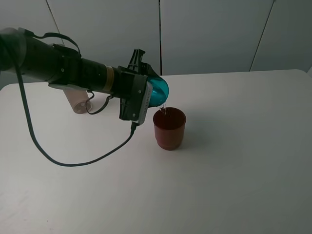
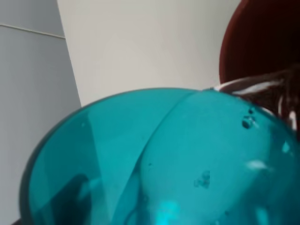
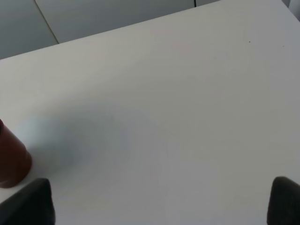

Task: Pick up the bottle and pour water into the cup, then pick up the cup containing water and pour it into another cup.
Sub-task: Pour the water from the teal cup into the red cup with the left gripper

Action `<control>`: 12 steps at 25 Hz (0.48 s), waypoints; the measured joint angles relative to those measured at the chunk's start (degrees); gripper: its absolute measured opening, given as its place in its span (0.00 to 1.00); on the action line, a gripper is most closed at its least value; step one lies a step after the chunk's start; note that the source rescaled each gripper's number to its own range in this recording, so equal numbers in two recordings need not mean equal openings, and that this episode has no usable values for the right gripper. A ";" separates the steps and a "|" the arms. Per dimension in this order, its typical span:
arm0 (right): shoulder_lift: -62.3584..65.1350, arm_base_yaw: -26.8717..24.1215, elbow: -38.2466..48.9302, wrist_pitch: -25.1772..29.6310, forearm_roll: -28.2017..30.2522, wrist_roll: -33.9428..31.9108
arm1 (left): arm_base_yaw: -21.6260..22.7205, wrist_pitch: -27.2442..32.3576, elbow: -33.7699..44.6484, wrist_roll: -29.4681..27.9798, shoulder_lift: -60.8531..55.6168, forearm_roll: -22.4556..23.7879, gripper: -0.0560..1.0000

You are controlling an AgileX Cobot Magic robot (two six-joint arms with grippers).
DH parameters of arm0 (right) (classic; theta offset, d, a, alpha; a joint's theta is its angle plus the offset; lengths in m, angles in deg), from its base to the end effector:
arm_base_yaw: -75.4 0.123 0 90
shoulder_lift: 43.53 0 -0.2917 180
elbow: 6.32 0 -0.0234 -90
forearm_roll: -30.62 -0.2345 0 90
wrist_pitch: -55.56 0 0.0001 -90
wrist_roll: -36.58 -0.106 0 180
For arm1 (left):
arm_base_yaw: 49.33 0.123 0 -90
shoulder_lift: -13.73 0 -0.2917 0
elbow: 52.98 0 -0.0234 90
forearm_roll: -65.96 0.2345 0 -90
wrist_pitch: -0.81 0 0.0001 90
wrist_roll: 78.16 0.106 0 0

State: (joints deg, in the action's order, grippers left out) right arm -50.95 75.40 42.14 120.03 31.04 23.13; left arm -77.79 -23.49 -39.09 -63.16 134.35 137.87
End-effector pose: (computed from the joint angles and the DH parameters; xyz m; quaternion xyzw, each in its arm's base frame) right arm -0.0168 -0.0007 0.2579 0.1019 0.8615 0.0546 0.4944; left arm 0.3413 -0.2320 0.1682 0.7819 0.4031 0.0529 0.4725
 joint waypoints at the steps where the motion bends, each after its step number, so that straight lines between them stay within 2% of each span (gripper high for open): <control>1: 0.00 0.00 0.00 0.00 0.00 0.00 | 0.00 0.00 0.00 0.30 0.00 0.00 0.14; 6: 0.00 0.00 0.00 0.00 0.00 0.00 | 0.00 0.00 0.00 3.12 0.00 -0.11 0.14; 12: 0.00 0.00 0.00 0.00 0.00 0.00 | 0.00 -0.13 0.00 3.79 0.00 -0.22 0.14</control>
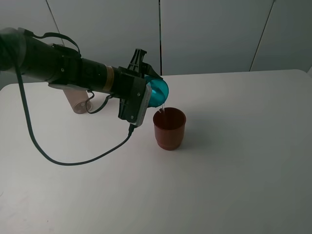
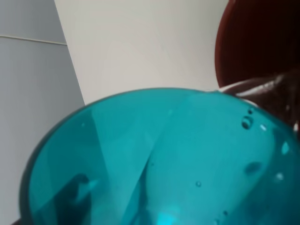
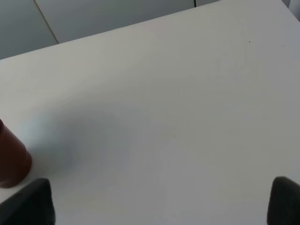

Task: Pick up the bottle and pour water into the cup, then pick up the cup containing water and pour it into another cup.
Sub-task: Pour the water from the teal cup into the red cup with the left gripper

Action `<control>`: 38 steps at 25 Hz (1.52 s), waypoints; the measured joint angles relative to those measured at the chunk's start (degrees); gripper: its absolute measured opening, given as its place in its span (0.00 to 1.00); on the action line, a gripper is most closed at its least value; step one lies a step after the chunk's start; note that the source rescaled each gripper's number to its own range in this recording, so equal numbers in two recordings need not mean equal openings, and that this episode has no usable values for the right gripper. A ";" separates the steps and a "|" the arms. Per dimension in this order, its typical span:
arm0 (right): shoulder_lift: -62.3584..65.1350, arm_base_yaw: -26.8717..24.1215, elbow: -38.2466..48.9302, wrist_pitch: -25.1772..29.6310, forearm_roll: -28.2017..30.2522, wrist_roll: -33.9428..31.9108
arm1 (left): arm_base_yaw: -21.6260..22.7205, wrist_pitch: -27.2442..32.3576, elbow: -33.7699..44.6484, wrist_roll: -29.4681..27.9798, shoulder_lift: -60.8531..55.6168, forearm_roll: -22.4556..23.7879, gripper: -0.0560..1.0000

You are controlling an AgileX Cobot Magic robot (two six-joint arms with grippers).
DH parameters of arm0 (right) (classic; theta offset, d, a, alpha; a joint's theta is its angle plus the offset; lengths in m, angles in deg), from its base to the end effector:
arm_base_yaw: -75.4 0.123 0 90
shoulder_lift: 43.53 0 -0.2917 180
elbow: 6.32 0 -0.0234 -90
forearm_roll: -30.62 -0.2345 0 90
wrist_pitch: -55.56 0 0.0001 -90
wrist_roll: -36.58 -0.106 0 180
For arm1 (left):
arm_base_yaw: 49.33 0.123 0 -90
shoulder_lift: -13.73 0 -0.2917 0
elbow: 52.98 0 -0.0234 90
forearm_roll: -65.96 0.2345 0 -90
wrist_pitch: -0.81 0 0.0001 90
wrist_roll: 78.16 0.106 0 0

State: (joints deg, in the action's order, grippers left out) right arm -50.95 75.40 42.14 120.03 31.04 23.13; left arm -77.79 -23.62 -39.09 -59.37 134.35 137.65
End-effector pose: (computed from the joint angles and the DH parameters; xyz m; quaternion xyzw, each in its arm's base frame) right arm -0.0168 -0.0007 0.2579 0.1019 0.8615 0.0546 0.4944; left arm 0.3413 -0.2322 0.1684 0.7937 0.3779 0.0675 0.4718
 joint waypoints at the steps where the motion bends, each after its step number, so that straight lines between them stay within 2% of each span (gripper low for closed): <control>1: 0.00 0.00 0.00 0.00 0.00 0.00 | 0.00 0.00 0.00 0.12 0.00 -0.46 0.14; 20: 0.00 0.00 0.00 0.00 0.00 0.00 | -1.72 -1.09 -1.68 2.81 -0.20 -1.22 0.14; 38: 0.00 0.00 0.00 0.00 0.00 0.00 | -2.86 -0.26 -2.35 14.06 -0.20 -1.36 0.14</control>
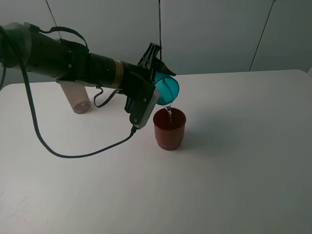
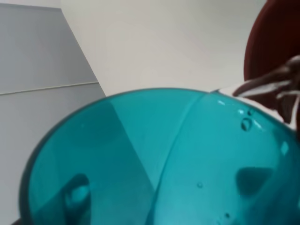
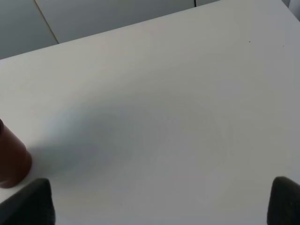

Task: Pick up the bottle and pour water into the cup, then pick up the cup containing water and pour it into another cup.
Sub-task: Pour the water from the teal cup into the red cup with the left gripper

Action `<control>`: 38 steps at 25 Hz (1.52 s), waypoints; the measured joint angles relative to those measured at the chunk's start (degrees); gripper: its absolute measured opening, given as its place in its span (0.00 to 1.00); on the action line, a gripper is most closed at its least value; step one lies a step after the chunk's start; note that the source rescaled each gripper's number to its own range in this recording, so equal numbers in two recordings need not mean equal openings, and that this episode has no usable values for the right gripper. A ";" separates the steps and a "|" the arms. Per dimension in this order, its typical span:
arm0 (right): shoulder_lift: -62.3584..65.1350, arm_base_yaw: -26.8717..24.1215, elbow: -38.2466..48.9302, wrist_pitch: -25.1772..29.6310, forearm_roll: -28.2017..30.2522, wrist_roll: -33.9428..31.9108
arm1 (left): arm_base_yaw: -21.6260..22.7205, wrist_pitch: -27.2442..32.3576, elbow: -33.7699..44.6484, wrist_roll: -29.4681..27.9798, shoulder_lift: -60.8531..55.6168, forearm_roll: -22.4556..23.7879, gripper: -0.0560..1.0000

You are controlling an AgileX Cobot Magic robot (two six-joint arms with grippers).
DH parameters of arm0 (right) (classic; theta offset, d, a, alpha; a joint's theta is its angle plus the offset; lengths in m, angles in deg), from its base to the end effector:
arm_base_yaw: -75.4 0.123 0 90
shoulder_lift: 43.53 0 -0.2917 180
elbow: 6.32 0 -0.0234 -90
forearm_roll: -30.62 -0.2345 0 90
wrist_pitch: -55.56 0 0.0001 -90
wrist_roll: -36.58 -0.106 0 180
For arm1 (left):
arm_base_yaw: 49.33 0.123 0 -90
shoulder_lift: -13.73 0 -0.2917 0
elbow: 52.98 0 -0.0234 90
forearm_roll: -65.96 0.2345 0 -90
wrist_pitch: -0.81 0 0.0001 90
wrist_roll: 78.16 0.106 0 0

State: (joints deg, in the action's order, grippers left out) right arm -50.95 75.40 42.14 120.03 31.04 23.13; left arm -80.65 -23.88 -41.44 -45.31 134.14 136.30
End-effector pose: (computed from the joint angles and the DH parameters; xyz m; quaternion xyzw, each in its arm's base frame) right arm -0.0168 -0.0007 0.2579 0.1019 0.8615 0.0546 0.4944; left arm 0.3366 -0.2535 0.1819 0.8275 0.2581 0.1231 0.4831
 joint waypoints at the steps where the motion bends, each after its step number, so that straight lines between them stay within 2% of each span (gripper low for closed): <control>1: 0.00 0.00 0.00 0.00 0.00 0.00 | -0.10 0.00 0.00 0.87 0.00 0.00 0.14; 12: 0.00 0.00 0.00 0.00 0.00 -0.31 | -0.10 0.00 0.00 8.45 0.00 -0.10 0.14; 29: 0.00 0.00 0.00 0.10 0.00 -1.45 | -0.10 -3.01 0.00 12.79 -0.04 -0.31 0.14; 34: 0.00 0.00 0.00 0.10 0.00 -1.45 | -0.10 -3.01 0.00 17.21 -0.04 -0.42 0.14; 38: 0.00 0.00 0.00 0.10 0.00 -1.45 | -0.10 -3.01 0.00 18.08 -0.04 -0.42 0.14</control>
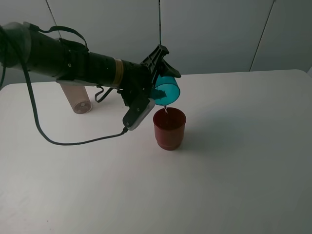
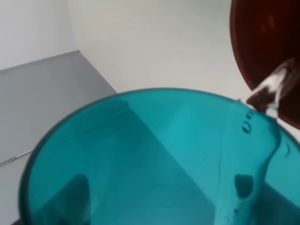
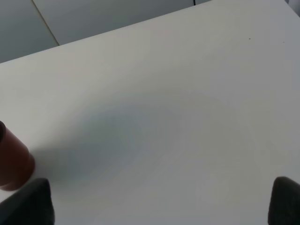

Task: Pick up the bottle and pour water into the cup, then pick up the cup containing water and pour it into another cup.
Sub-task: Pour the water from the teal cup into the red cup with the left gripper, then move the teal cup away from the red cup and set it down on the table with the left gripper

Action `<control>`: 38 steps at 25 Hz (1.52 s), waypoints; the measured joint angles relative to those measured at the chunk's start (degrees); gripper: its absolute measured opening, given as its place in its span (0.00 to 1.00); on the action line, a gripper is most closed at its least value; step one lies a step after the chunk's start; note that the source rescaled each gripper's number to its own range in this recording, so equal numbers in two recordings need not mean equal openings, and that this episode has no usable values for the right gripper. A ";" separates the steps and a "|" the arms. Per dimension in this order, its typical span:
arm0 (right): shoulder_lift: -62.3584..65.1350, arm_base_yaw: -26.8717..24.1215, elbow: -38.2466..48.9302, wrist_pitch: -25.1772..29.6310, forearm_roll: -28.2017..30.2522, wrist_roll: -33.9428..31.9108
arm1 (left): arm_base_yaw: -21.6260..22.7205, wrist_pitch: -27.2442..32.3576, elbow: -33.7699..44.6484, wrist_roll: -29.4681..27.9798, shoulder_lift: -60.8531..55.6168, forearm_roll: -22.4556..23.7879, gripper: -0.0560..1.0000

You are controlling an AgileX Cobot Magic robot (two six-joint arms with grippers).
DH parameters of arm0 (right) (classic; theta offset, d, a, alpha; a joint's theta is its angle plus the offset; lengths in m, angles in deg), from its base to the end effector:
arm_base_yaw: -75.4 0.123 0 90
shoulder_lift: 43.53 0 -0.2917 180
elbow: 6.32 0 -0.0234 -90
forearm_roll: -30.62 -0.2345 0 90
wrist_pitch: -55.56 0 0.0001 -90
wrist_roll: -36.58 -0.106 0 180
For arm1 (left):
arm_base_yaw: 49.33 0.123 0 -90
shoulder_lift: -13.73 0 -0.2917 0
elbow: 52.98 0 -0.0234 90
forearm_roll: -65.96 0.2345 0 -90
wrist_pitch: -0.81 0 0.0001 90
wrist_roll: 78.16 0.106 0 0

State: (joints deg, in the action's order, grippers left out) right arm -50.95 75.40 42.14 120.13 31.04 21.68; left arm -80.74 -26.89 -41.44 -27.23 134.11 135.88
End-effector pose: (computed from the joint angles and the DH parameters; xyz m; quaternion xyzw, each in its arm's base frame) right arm -0.0169 -0.0007 0.2578 0.1128 0.8606 0.0608 0.4929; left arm 0.3333 -0.2577 0.1852 0.8503 0.1156 0.1852 0.4789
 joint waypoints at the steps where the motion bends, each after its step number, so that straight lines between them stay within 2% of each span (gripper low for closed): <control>1: 0.00 0.00 0.00 0.00 0.00 0.00 | 0.00 0.00 0.00 0.10 0.00 0.00 0.14; 14: 0.00 0.00 0.00 0.00 0.00 -0.24 | 0.00 0.00 0.00 0.20 0.00 0.00 0.14; 18: 0.00 0.00 0.00 0.00 0.00 -0.24 | 0.00 0.00 0.00 -2.68 0.00 -0.10 0.14; 22: 0.00 0.00 0.00 0.00 0.00 -0.24 | 0.00 0.00 0.00 -12.90 0.00 -0.33 0.14; 25: 0.00 0.00 0.00 0.00 0.00 -0.24 | 0.11 -0.67 0.00 -28.71 0.00 -1.96 0.14; 28: 0.00 0.00 0.00 0.00 0.00 -0.24 | 1.14 -3.79 0.00 -43.61 0.00 -4.70 0.14; 30: 0.00 0.00 0.00 0.00 0.00 -0.24 | 2.45 -5.56 0.00 -50.30 0.00 -7.54 0.14; 34: 0.00 0.00 0.00 0.00 0.00 -0.24 | 5.70 -8.01 0.00 -57.78 0.11 -15.28 0.14; 38: 0.00 0.00 0.00 0.00 0.00 -0.24 | 9.12 -14.12 0.00 -60.18 2.45 -21.99 0.14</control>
State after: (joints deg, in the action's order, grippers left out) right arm -50.95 75.40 42.14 120.13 31.04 21.44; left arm -71.63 -41.01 -41.44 -87.41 136.56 113.89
